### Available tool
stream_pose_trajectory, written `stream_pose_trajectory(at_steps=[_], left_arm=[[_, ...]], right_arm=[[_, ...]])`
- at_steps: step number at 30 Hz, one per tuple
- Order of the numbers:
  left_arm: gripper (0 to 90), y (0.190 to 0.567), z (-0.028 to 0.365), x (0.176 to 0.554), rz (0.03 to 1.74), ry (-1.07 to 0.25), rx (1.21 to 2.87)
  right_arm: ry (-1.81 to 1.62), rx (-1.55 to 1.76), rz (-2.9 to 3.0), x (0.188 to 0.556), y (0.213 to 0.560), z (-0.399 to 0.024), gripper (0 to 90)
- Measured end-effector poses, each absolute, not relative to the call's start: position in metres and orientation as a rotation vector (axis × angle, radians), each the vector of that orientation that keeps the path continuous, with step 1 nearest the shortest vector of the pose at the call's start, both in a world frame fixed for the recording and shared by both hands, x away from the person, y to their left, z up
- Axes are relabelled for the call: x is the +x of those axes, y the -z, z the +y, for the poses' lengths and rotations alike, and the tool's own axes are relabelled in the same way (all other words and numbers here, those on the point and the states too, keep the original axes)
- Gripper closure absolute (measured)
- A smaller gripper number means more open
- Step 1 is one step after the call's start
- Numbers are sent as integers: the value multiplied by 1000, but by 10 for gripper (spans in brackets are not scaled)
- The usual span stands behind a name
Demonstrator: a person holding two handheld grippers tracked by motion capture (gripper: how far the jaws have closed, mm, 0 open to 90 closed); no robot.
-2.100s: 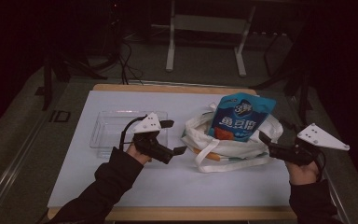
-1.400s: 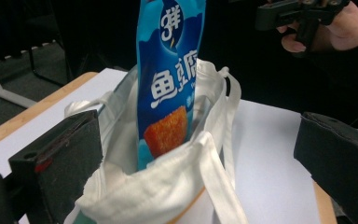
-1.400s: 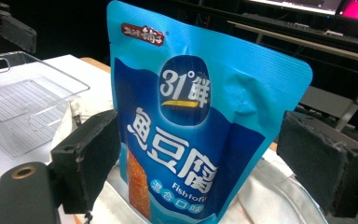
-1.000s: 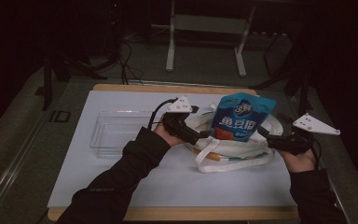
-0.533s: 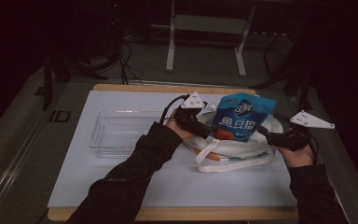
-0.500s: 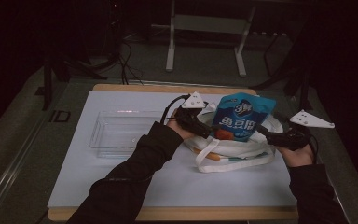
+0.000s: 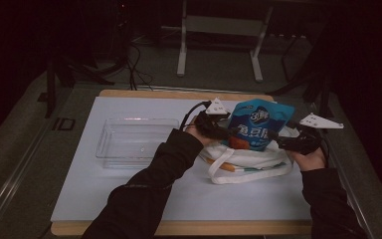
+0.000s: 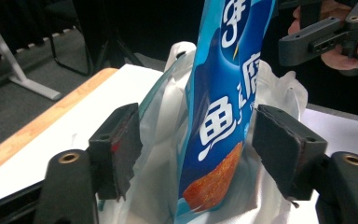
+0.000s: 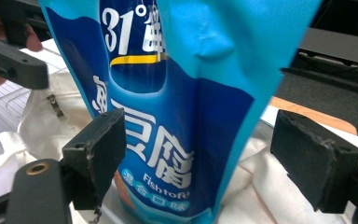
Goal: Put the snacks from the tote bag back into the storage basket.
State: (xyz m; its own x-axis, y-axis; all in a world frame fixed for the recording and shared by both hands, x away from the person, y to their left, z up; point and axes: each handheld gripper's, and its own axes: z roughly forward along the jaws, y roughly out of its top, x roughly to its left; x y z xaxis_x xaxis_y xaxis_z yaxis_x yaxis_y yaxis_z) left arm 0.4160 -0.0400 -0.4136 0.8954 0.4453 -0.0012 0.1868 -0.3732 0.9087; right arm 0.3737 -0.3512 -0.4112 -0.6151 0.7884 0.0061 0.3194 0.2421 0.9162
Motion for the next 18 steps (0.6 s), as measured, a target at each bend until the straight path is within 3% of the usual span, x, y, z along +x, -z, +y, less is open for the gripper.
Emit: stream_pose_trajectory(at_steps=[11,18], left_arm=[[553,417,-54,416,436,-275,1957],[590,419,-61,419,458,-282,1979]], right_arm=[[-1333,961,2096,377,413,-338,394],[-1294,955,2115,380,414,-336,508]])
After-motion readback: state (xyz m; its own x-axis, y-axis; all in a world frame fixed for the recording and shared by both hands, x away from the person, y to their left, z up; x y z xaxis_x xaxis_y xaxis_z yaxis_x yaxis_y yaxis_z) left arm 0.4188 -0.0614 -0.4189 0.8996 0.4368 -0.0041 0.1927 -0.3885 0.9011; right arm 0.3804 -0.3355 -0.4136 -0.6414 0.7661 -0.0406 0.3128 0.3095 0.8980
